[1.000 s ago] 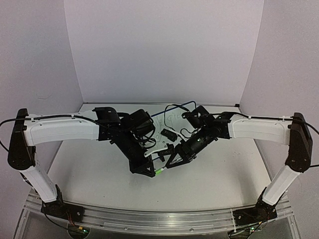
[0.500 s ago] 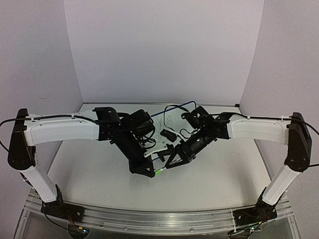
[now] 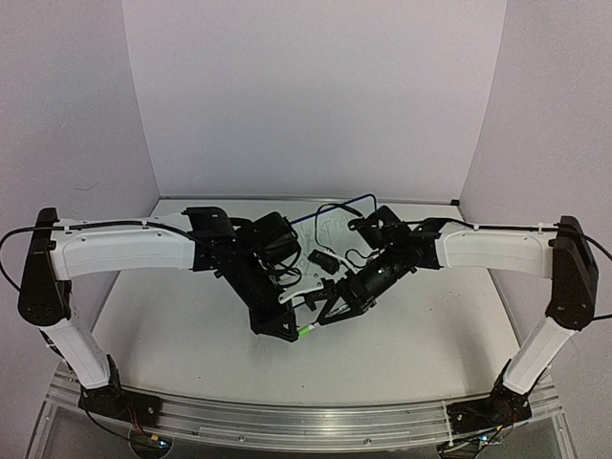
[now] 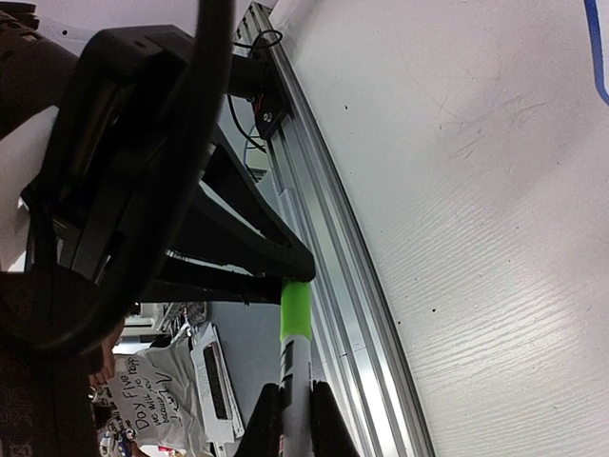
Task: Write a sentence on the whiteboard
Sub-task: Insert the whiteboard marker without the cap into the pen cap.
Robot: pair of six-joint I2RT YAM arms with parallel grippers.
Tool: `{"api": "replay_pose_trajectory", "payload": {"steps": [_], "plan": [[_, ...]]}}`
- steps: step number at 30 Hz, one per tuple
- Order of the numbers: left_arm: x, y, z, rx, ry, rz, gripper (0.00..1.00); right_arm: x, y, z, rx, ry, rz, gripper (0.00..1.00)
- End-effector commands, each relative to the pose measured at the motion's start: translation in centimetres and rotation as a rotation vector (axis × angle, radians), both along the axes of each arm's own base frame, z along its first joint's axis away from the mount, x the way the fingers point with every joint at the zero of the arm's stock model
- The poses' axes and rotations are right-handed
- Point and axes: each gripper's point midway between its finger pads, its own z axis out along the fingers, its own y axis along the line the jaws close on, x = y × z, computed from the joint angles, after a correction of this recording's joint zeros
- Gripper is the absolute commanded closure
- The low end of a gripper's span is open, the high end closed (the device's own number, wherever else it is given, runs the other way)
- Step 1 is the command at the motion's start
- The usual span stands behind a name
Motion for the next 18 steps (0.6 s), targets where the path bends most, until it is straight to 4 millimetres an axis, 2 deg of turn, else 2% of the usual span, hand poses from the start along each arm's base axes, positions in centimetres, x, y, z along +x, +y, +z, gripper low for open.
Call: {"api": "replay_pose_trajectory", "payload": {"steps": [1,5,18], "plan": [[4.9,-8.9,13.8,-0.563,-0.285,-0.004,1.0,-3.5,2.3,0.8,0.101,0.016,0.139,1.0],[4.9,-9.2,14.8,-0.602,-0.294,-0.026,1.0,-3.9,2.4,0.6,0.104,0.024,0.154,1.0],[5.2,-10.4,16.1,-0.654,-0.294,-0.085,1.0,-5.2,2.9,0.3,0.116,0.049,0.205,1.0]]}}
